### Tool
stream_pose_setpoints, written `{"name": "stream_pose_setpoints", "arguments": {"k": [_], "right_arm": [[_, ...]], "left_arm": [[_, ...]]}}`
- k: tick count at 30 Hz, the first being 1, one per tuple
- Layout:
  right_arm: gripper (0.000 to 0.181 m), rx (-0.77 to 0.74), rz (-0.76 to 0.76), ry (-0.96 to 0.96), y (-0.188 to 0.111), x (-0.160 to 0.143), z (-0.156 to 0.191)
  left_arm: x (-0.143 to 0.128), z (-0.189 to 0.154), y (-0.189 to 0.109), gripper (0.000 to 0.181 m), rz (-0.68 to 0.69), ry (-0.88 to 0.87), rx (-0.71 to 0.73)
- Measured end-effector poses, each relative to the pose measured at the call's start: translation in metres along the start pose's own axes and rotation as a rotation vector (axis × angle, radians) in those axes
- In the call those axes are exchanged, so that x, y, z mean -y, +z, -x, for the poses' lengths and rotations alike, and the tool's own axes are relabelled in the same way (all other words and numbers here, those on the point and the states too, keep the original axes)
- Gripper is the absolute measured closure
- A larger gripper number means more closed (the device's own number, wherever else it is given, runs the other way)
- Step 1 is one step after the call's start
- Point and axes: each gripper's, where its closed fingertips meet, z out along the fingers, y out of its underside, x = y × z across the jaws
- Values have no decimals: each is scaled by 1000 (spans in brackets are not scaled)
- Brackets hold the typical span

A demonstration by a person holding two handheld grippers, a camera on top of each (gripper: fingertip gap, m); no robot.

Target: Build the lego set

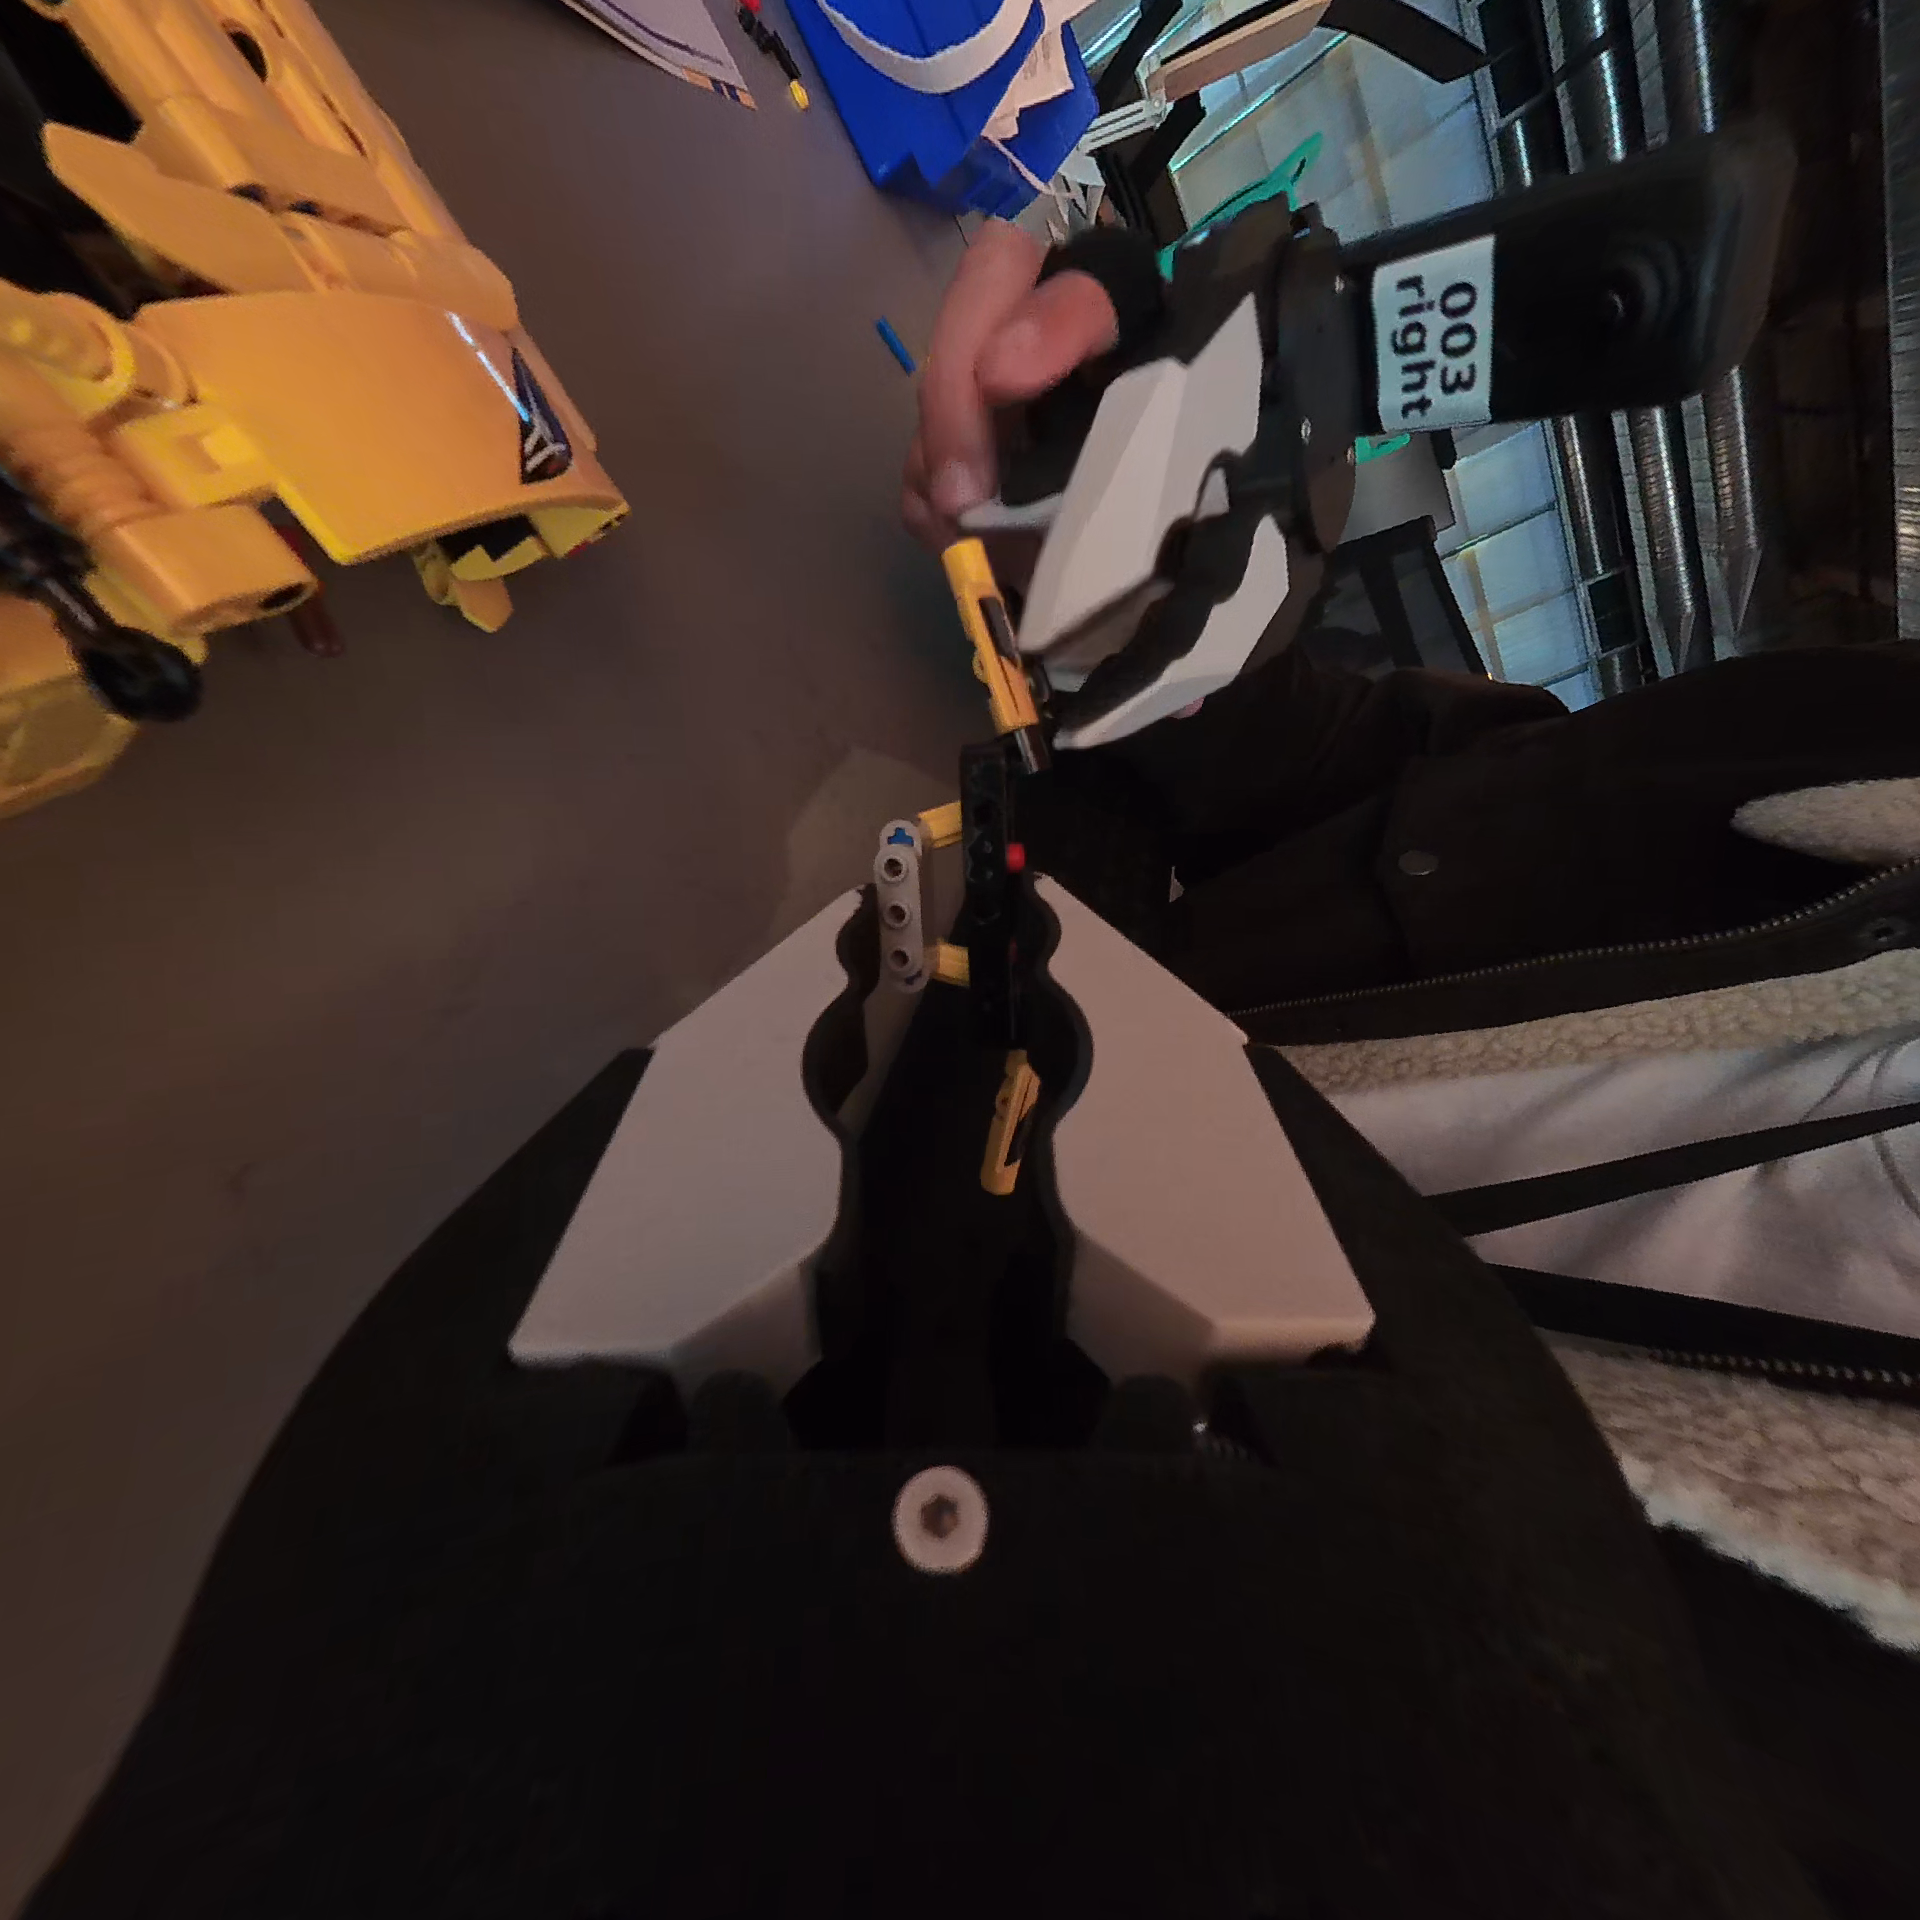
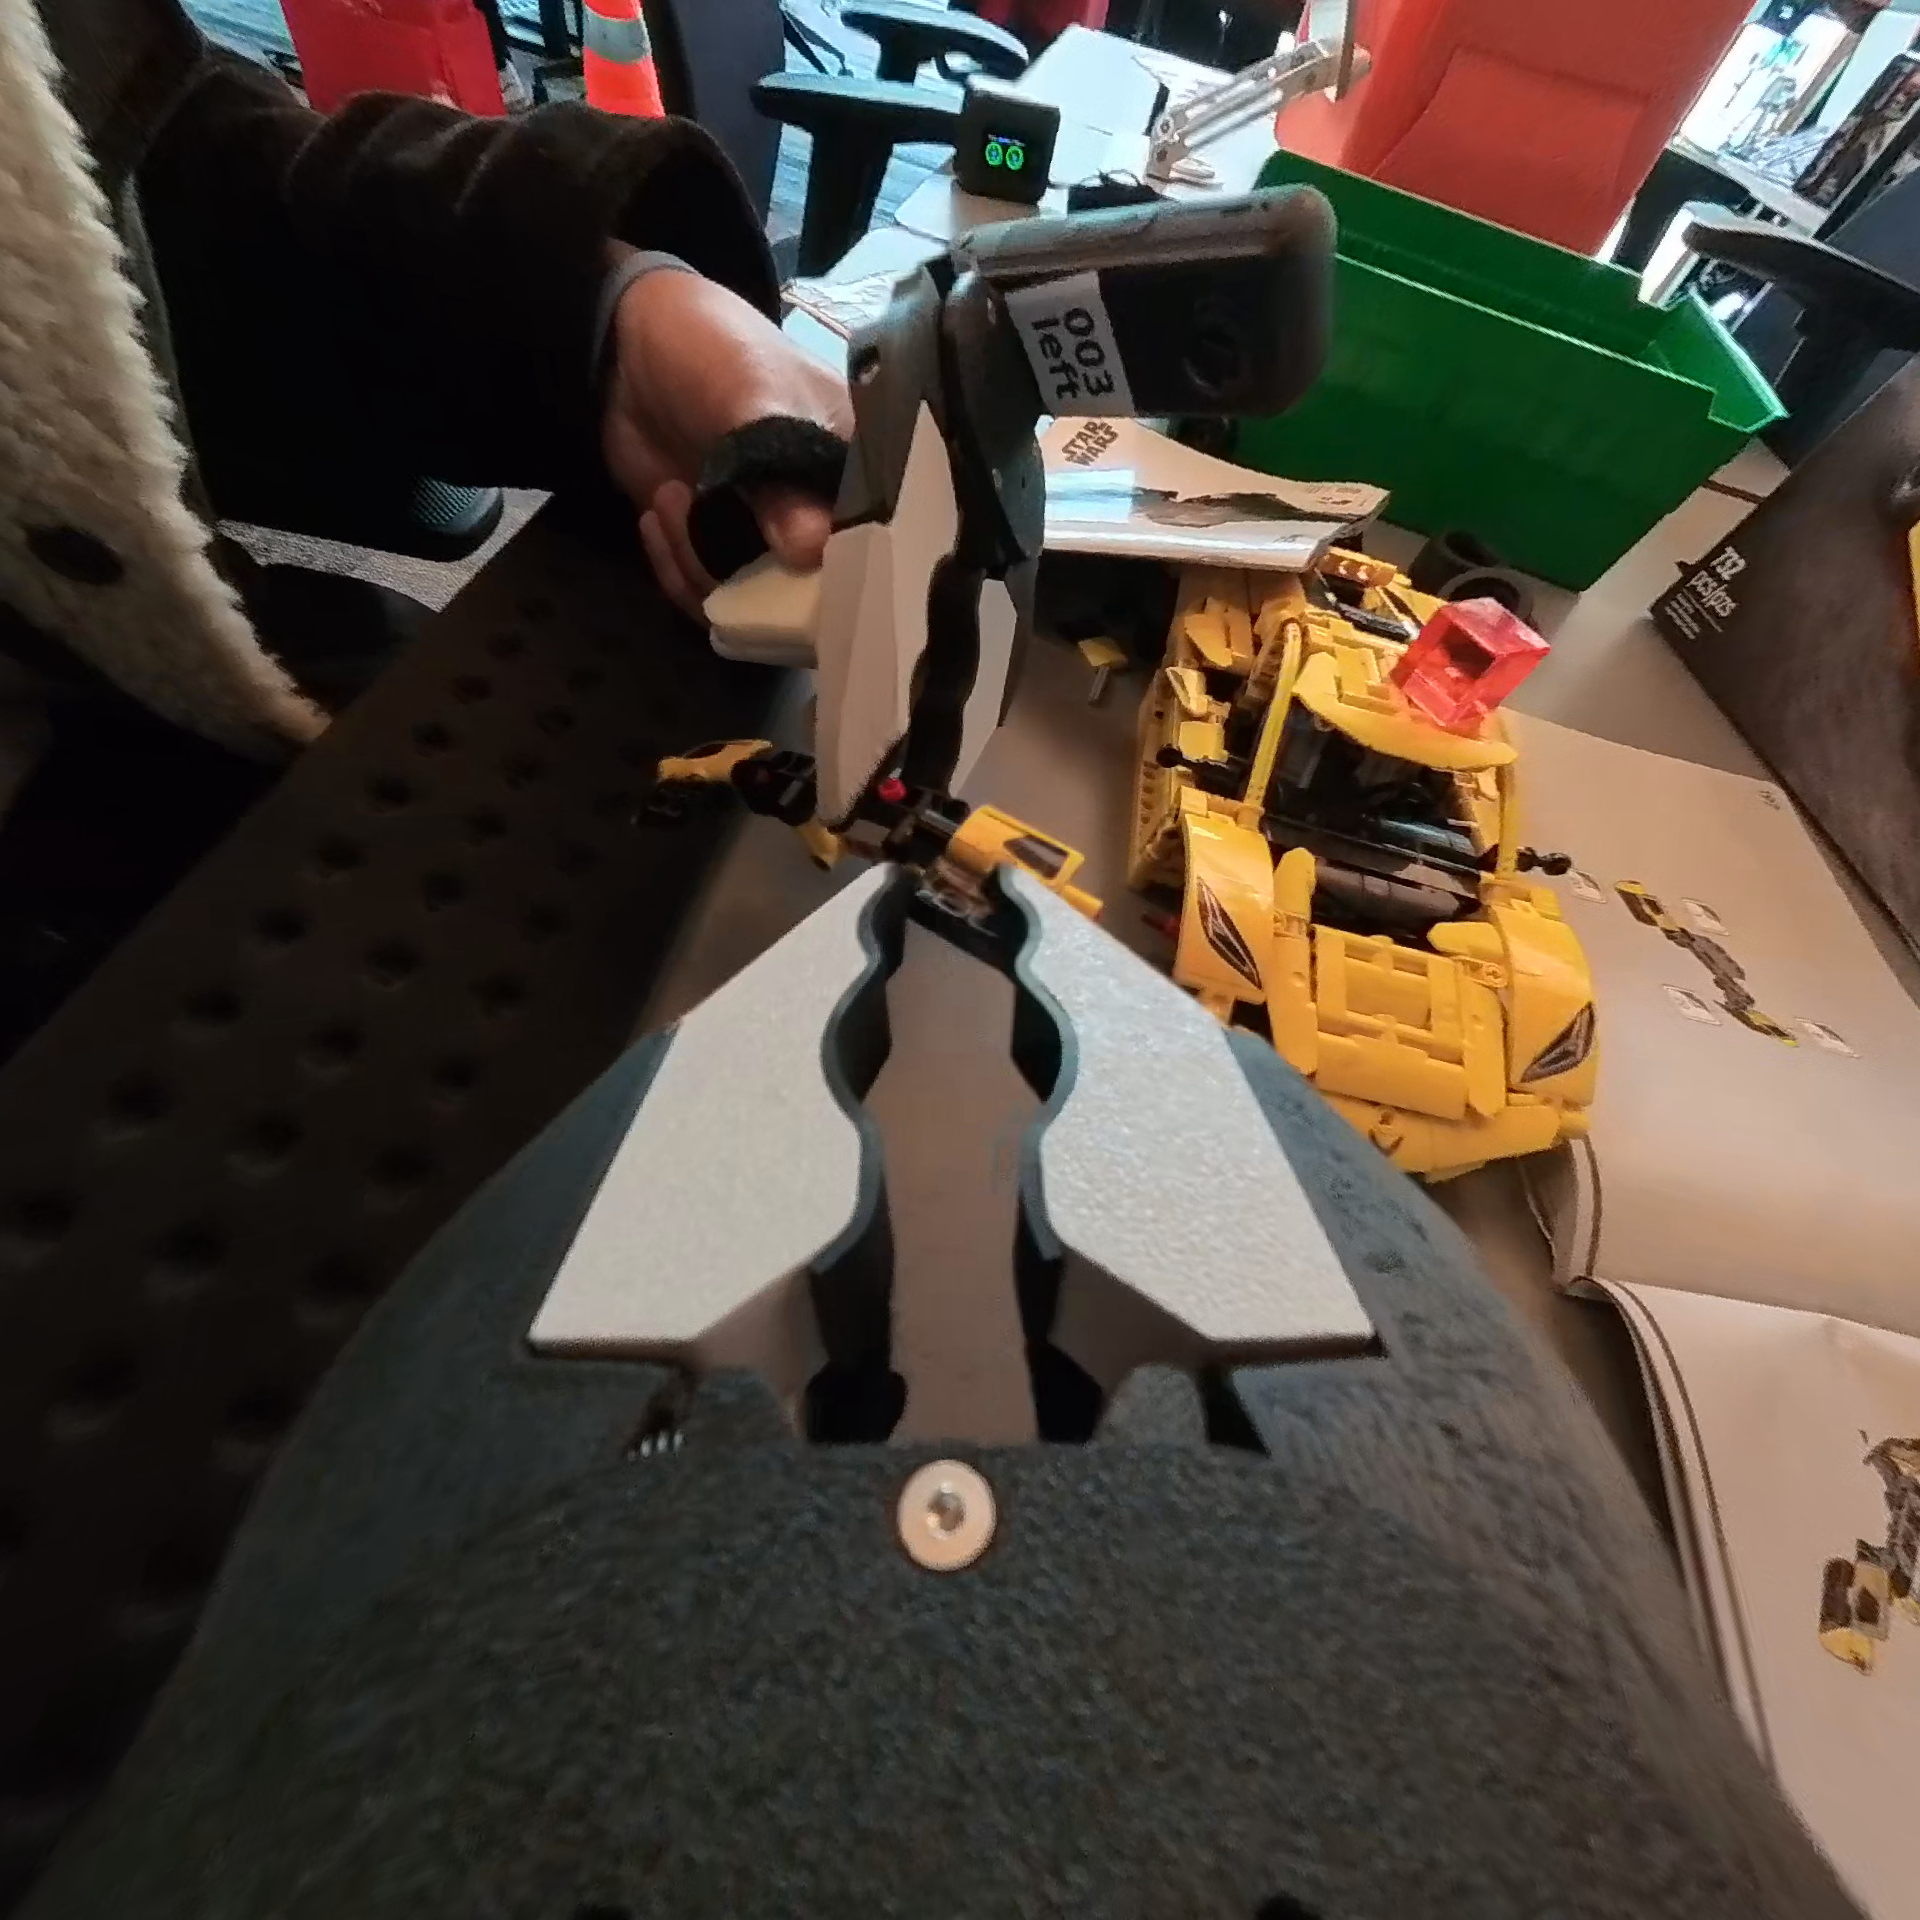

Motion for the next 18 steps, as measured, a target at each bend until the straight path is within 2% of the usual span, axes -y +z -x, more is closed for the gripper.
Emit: {"name": "stream_pose_setpoints", "arguments": {"k": [5, 8, 12, 16, 18], "right_arm": [[159, -61, 8, -35, 3, -1, -8], [140, -71, 13, -52, 7, -1, -6], [134, -98, -16, -77, 7, 5, -8], [135, -104, -113, -50, -2, 18, -12], [142, -128, -170, -25, -9, 26, -18]], "left_arm": [[4, 1, -2, 156, -29, -9, 4], [7, 2, -4, 156, -50, -22, 4], [10, 0, -6, 157, -67, -32, -21], [12, -2, -9, 156, -86, -47, -48], [15, -4, -11, 157, -106, -59, -74]]}}
